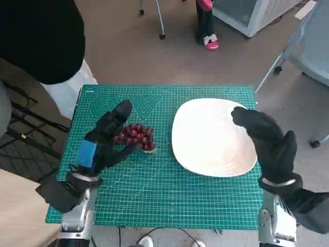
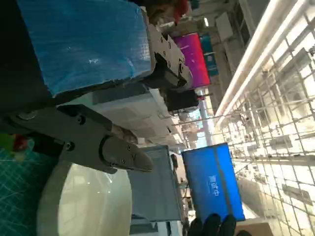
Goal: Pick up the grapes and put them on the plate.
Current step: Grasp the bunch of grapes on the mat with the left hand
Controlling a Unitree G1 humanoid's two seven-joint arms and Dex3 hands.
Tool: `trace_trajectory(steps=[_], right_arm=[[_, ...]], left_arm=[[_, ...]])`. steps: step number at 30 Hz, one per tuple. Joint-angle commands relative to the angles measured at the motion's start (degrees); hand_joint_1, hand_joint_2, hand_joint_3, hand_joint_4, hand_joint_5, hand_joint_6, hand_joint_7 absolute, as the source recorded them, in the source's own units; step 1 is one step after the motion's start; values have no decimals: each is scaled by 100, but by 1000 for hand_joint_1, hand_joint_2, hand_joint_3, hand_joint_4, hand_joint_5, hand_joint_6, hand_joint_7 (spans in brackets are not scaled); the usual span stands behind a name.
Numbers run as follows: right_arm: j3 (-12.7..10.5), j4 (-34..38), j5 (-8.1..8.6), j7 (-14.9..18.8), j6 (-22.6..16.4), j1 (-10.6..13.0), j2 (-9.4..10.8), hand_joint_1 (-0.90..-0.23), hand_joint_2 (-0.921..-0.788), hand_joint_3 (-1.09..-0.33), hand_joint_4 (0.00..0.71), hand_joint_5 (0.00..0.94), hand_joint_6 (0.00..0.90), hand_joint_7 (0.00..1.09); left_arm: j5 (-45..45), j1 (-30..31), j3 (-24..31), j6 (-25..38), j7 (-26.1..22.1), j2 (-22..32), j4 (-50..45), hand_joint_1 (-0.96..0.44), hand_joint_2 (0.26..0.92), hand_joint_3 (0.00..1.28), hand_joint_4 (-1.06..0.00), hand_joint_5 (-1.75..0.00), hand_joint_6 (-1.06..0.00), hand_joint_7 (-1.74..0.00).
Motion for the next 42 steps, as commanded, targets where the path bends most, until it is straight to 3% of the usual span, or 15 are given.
trace_trajectory(steps=[1,6,18,42], right_arm=[[-44,235,62,123,-61,13,-36,-643,-921,-739,365,1,184,84],[-53,447,85,215,-206,-43,-3,-642,-921,-740,365,1,181,81],[-4,1049,-32,261,-648,-269,80,-640,-921,-743,368,2,183,75],[-3,1250,-24,192,-631,-590,96,-635,-921,-764,359,0,177,64]], left_arm=[[-73,-26,-23,-125,-67,-63,119,-354,921,22,-341,-5,-498,-12],[-118,-55,-14,-183,-131,-78,241,-351,921,20,-348,-6,-498,-11],[-159,-277,76,-421,-308,-51,762,-337,921,19,-343,-1,-490,-5],[-27,-527,85,-734,-290,-48,1212,-318,921,22,-362,-7,-493,-5]])
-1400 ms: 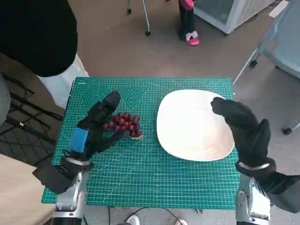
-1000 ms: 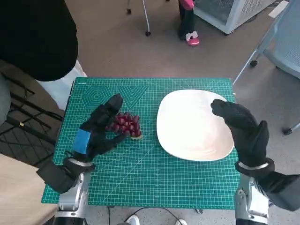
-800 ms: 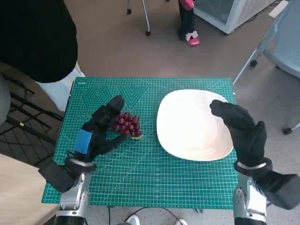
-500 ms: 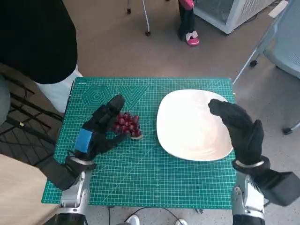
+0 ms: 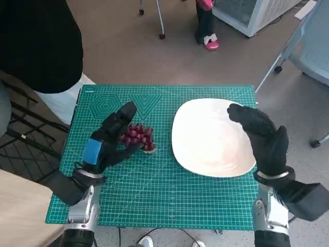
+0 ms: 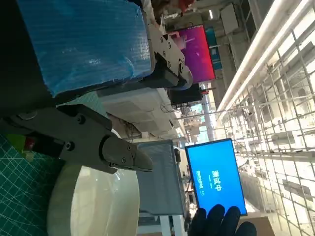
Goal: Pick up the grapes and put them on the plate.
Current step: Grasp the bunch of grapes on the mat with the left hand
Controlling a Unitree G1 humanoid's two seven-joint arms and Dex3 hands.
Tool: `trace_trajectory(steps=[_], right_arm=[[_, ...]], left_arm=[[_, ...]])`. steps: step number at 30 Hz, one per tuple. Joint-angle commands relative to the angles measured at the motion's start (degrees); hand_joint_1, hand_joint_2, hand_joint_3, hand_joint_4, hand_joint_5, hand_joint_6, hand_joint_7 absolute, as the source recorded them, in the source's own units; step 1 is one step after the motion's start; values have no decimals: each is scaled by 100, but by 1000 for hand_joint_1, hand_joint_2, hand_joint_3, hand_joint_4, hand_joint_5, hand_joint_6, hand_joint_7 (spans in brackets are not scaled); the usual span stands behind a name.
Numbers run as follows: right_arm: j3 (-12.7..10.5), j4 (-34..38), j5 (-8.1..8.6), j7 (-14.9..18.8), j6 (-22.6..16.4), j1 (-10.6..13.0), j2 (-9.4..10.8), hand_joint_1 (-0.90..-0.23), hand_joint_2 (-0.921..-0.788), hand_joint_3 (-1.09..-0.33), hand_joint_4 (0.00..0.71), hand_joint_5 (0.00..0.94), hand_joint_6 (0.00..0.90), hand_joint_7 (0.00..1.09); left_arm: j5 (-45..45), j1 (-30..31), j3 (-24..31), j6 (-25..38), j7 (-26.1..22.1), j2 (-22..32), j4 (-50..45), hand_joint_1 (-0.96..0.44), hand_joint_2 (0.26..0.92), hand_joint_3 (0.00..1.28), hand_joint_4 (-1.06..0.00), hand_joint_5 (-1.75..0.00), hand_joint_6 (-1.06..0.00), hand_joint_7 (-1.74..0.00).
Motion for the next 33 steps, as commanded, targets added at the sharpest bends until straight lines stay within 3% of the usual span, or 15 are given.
trace_trajectory(steps=[1,21,24,28,30,33], right_arm=[[0,105,-37,-26,51,-19,28,-635,-921,-766,358,0,176,64],[1,111,-22,5,43,-95,15,-639,-921,-783,353,0,170,64],[-3,119,-14,14,51,-118,5,-638,-921,-785,352,0,168,64],[-7,143,2,33,63,-153,-4,-637,-921,-786,351,0,166,64],[-5,151,10,41,70,-167,-4,-637,-921,-786,351,0,165,64],[-1,161,10,48,67,-182,-4,-636,-921,-787,350,0,163,64]], left_arm=[[49,-85,-11,-102,52,-14,33,-319,921,21,-365,-8,-494,-5],[571,-163,-28,310,351,437,-380,-409,920,35,-356,-1,-477,-1],[1489,-134,-140,382,814,675,-603,-423,910,30,-291,0,-418,0],[3599,-53,-421,876,1671,1206,-1170,-387,852,10,-152,0,-293,0],[4355,-14,-552,1345,1776,1389,-1525,-352,809,5,-90,1,-239,0],[4795,-17,-686,1949,1597,1408,-1873,-308,751,2,-32,1,-182,0]])
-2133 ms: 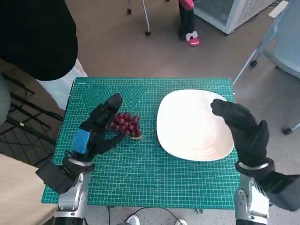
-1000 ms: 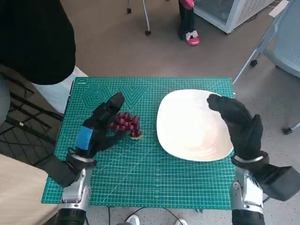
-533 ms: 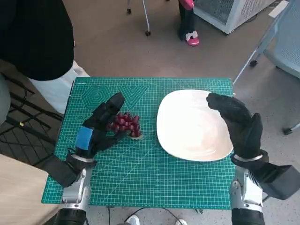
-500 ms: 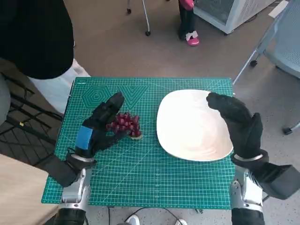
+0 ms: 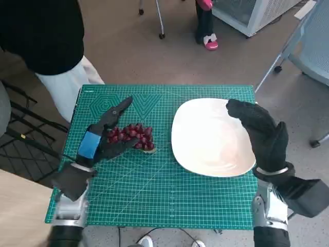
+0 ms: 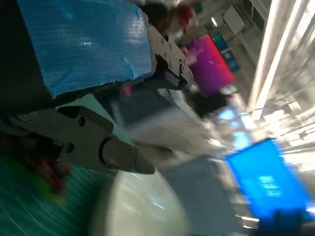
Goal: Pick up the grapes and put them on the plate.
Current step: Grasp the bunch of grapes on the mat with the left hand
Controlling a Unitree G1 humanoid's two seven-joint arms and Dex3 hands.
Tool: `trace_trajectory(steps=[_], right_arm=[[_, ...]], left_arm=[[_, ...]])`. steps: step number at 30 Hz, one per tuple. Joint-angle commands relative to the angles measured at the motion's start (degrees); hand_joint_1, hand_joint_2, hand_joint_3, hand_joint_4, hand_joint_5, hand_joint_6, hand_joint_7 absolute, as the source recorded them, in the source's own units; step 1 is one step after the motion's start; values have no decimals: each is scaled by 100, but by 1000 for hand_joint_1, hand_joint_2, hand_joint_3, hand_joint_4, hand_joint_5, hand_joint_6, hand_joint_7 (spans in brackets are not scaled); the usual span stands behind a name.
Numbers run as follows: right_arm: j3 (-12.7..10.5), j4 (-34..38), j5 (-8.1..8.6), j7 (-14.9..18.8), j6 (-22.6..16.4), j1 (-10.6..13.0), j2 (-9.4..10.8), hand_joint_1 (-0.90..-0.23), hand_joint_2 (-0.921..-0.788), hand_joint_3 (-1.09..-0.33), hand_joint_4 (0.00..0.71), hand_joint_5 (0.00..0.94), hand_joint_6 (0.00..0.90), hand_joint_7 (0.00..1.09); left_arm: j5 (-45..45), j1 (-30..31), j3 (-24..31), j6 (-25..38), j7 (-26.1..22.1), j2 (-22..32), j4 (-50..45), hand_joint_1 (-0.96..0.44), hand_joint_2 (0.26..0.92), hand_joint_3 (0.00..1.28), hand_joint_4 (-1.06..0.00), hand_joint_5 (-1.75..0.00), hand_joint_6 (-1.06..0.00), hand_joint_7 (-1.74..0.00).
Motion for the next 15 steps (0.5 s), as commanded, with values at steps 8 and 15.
trace_trajectory(steps=[8,15], right_arm=[[-3,157,13,78,69,-46,-11,-634,-921,-791,349,0,159,66],[-21,113,31,101,76,-36,-40,-627,-921,-796,347,0,156,68]], left_arm=[[2729,-126,-944,2268,-179,445,-1215,-289,696,1,-11,-2,-171,-11],[2737,-315,-1202,2873,-522,453,-1122,-323,697,2,-29,-6,-203,-18]])
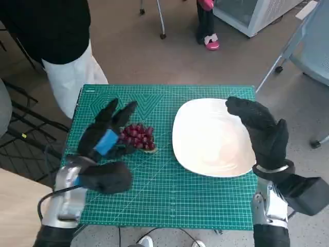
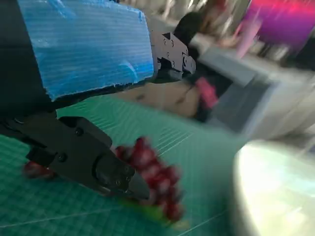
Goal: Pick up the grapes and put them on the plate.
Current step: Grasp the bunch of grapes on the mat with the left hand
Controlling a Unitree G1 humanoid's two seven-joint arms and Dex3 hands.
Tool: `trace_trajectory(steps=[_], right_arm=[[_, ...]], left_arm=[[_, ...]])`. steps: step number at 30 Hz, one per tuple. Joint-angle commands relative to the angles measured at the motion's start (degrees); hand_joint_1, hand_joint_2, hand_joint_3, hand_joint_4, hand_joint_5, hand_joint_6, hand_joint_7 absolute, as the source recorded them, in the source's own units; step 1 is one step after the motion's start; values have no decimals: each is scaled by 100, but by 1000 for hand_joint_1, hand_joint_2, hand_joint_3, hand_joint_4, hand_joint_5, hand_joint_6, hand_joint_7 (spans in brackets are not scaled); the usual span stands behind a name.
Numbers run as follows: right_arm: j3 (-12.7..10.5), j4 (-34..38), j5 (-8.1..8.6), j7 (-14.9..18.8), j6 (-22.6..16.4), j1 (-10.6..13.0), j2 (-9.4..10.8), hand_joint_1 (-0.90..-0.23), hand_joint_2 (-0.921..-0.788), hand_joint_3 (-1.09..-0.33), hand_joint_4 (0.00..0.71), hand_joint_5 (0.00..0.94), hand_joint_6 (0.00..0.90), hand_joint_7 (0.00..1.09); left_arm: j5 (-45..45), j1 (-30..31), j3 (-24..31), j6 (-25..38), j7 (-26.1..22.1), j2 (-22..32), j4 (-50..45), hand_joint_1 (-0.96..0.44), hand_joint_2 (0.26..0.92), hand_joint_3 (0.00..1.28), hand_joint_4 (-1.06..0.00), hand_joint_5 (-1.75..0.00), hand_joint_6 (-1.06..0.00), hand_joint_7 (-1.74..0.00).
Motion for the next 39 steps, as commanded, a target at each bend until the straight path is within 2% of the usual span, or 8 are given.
trace_trajectory(steps=[1,17,30,39], right_arm=[[-24,34,22,61,69,69,-39,-625,-921,-797,347,0,155,69],[-122,131,97,158,63,100,-82,-615,-921,-806,339,0,148,76],[-232,202,135,256,14,83,-84,-617,-921,-809,338,0,145,82],[-278,251,159,329,-7,64,-81,-618,-921,-806,342,2,147,89]], left_arm=[[21,-194,-167,376,-189,63,6,-325,698,2,-30,-6,-206,-18],[79,-808,-805,1278,-364,-11,793,-320,701,1,-31,0,-222,-6],[15,-1505,-1157,1548,-327,-45,1916,-307,703,1,-29,0,-224,-3],[-154,-2007,-1272,1442,-138,-145,3040,-326,705,1,-17,0,-224,-1]])
